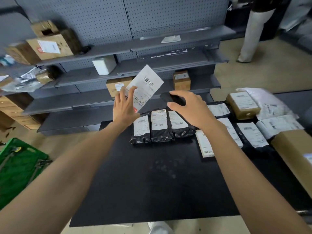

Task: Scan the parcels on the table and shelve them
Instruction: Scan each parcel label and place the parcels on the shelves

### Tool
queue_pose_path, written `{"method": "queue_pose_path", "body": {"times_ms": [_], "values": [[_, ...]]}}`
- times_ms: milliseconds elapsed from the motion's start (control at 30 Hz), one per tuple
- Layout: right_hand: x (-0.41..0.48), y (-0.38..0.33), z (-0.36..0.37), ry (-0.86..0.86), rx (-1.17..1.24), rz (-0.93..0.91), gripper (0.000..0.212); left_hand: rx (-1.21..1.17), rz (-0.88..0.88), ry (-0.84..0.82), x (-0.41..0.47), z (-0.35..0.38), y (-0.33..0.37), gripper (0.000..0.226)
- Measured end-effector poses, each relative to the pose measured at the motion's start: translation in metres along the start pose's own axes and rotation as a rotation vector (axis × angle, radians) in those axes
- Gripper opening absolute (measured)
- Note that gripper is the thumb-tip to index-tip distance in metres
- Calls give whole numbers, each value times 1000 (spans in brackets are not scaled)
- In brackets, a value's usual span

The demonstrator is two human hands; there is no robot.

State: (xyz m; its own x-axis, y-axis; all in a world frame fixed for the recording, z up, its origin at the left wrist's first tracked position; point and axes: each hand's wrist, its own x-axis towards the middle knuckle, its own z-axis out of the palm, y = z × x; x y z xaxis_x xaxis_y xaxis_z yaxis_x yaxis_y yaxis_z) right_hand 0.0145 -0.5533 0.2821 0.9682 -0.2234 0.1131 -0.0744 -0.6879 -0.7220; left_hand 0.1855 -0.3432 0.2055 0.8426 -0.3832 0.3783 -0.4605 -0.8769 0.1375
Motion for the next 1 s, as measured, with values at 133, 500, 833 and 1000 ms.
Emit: {"method": "queue_pose_path", "body": {"times_ms": [133, 500, 833, 1000], "values": [[-25, 13, -15, 36, 9, 13, 50, 22, 53, 20, -9, -9, 28, 100], [-62, 25, -32, 61, 61, 61, 50, 6, 122, 24, -27, -20, 63, 100], [-65, 14, -24, 48, 60, 131, 49, -15, 135, 4, -21, -21, 56, 99], [-61, 8, -17, 76, 77, 139, 47, -23, 140, -14, -21, -23, 45, 100]]}}
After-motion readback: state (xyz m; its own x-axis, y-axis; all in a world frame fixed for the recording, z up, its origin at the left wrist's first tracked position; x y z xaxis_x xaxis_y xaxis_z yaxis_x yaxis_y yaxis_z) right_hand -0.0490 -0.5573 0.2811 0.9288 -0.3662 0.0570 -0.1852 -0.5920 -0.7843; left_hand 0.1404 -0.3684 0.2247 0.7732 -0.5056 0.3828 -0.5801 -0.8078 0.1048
